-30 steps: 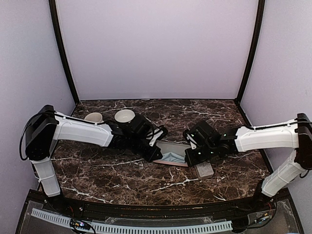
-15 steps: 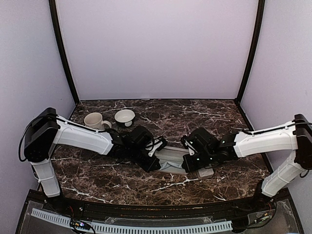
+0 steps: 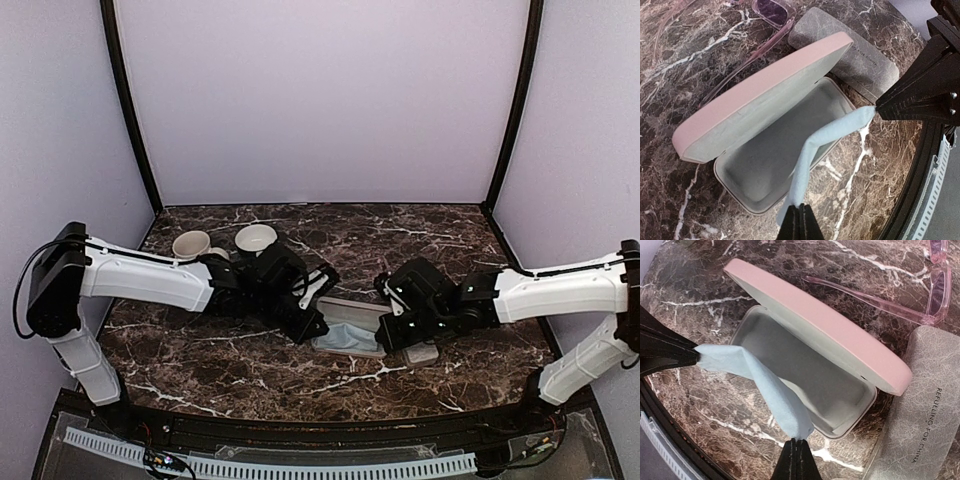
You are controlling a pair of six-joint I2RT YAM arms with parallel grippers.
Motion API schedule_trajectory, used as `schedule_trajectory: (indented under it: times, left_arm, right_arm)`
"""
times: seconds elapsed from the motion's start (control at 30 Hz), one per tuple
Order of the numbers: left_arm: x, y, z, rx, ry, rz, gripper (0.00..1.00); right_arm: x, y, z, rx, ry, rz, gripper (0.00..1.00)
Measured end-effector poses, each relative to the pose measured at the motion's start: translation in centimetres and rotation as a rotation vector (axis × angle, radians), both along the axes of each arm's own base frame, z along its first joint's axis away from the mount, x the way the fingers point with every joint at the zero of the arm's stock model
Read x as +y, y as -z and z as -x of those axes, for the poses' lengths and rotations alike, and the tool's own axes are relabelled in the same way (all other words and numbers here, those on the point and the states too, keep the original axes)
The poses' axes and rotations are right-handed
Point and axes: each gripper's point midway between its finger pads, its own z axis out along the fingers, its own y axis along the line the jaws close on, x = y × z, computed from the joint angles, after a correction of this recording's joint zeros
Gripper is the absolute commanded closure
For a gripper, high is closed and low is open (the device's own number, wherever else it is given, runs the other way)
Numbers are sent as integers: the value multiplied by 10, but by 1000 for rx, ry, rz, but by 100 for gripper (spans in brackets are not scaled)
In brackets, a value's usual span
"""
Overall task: Organize the sunglasses
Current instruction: Adjust the opened sunglasses case at the center of the board, then pick up the folded cleaning cloth from the center of the board.
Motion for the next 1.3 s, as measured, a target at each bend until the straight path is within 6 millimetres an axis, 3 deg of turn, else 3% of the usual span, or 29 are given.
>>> schedule_trajectory:
  times: [0.2, 0.43, 0.67, 0.83, 1.07, 1.3]
  left_arm:
    - [1, -19, 8, -18, 10, 17, 100]
    - [1, -30, 30, -22, 49, 22, 100]
    - [15, -7, 42, 20, 32, -18, 100]
    - [10, 0, 38, 21, 20, -14, 100]
    - [5, 31, 31, 38, 8, -79, 100]
    - [-3, 30, 24, 20, -1, -81, 100]
  right_arm:
    - [6, -22, 9, -18, -17, -40, 100]
    - [8, -22, 32, 13, -39, -21, 100]
    - [0, -19, 38, 15, 10, -18, 100]
    - [-6, -14, 34, 12, 56, 3, 100]
    - [-10, 3, 29, 18, 85, 59, 100]
    - [-12, 11, 25, 19, 97, 85, 100]
